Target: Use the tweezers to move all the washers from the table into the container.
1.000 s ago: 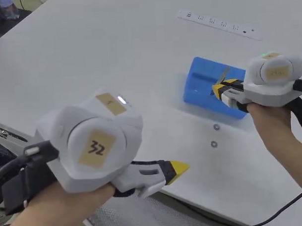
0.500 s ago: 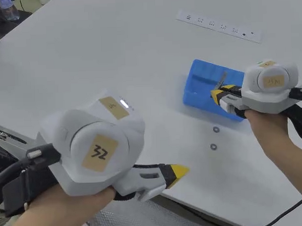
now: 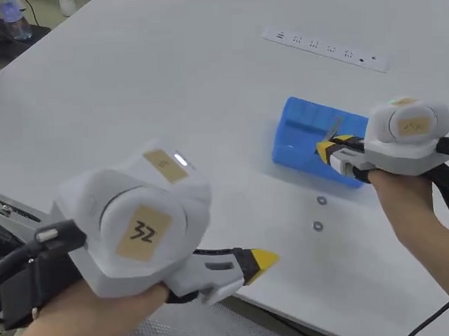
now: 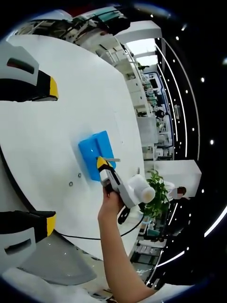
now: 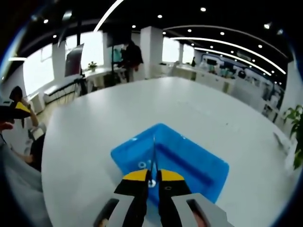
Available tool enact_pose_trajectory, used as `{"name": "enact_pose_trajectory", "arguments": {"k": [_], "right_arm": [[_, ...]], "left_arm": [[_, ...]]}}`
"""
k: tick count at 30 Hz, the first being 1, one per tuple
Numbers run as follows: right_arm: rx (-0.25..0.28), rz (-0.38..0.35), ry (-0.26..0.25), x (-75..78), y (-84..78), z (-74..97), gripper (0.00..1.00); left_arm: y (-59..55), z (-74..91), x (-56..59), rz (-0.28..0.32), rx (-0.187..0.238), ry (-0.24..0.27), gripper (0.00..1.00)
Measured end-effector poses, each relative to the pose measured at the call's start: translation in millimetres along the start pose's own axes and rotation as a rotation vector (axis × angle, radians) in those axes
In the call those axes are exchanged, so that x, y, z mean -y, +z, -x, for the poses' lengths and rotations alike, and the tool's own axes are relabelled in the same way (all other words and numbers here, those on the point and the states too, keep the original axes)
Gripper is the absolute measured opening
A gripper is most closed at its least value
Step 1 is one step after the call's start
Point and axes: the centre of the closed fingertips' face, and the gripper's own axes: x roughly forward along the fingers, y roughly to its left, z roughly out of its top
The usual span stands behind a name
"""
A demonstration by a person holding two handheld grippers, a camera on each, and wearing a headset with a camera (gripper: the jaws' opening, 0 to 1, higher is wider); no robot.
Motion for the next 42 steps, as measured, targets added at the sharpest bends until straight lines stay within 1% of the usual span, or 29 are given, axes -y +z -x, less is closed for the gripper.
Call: {"name": "enact_pose_trajectory", "arguments": {"k": [5, 8, 14, 18, 21, 24, 27, 30, 33, 37, 42], "right_arm": [[0.032, 0.015, 0.002, -0.4, 11.0, 10.4, 0.04], [0.054, 0.031, -0.003, 0.4, 20.5, 22.0, 0.04], [0.099, 0.052, -0.007, -2.7, 37.3, 45.9, 0.04], [0.122, 0.06, -0.005, -5.1, 42.9, 57.2, 0.04], [0.134, 0.063, -0.005, -7.5, 43.7, 63.9, 0.04], [0.142, 0.058, -0.002, -11.8, 42.8, 72.1, 0.04], [0.139, 0.047, 0.0, -12.7, 37.1, 77.1, 0.04], [0.135, 0.025, 0.0, -21.8, 30.4, 84.3, 0.04], [0.118, 0.015, 0.007, -33.1, 19.3, 88.8, 0.04], [0.099, 0.006, 0.01, -41.4, 7.1, 90.7, 0.04], [0.069, -0.011, 0.012, -43.8, -7.6, 85.3, 0.04]], "left_arm": [[-2.0, -0.9, 1.0, -0.003, -0.006, -0.002, 0.98], [-1.8, -1.0, 2.7, -0.001, -0.004, -0.006, 0.98], [-0.7, -2.6, 6.2, -0.005, -0.002, -0.015, 0.98], [0.1, -3.3, 8.7, -0.007, 0.0, -0.02, 0.98], [-0.2, -3.0, 9.5, -0.005, 0.0, -0.021, 0.98], [-1.3, -2.4, 9.5, -0.004, -0.002, -0.021, 0.98], [-1.6, -1.7, 8.9, -0.002, -0.001, -0.019, 0.98], [-1.6, -1.8, 8.7, 0.0, 0.0, -0.018, 0.98], [-1.3, -2.2, 9.8, -0.002, 0.0, -0.021, 0.98], [-0.9, -2.4, 10.8, -0.007, 0.001, -0.023, 0.98], [-1.1, -2.5, 11.2, -0.008, 0.0, -0.026, 0.98]]}}
